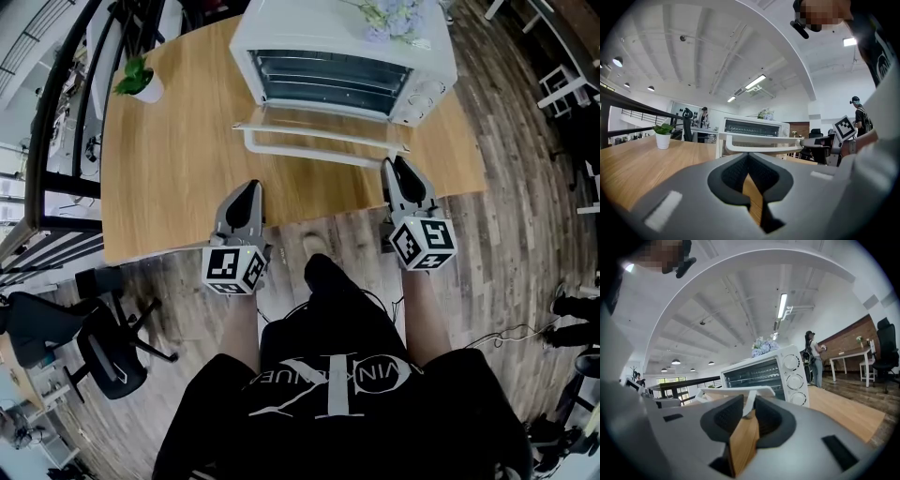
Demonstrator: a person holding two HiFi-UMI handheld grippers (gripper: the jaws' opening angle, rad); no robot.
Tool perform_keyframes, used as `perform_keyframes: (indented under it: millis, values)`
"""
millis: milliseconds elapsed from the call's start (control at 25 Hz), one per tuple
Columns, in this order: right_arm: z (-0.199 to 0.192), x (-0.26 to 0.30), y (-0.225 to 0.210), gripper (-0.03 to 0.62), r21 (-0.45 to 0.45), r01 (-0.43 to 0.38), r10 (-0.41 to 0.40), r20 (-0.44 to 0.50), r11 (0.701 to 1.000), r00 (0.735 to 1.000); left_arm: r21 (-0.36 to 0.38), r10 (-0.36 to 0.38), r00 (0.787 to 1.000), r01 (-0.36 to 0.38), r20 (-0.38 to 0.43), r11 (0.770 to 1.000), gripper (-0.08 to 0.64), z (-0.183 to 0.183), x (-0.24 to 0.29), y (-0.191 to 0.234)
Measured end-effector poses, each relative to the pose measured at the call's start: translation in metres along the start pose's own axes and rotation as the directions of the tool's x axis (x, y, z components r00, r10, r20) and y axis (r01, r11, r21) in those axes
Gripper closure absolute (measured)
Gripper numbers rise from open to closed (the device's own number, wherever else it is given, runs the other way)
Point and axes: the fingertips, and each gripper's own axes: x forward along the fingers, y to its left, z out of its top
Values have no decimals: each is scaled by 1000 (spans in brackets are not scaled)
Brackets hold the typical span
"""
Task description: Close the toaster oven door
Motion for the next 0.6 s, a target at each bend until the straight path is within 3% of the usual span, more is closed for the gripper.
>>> perform_keyframes:
  millis: [600]
  values:
    - [55, 36, -18, 518, -10, 29, -28, 93, 1000, 995, 6, -24, 999, 24, 21, 1000, 550, 26, 54, 21]
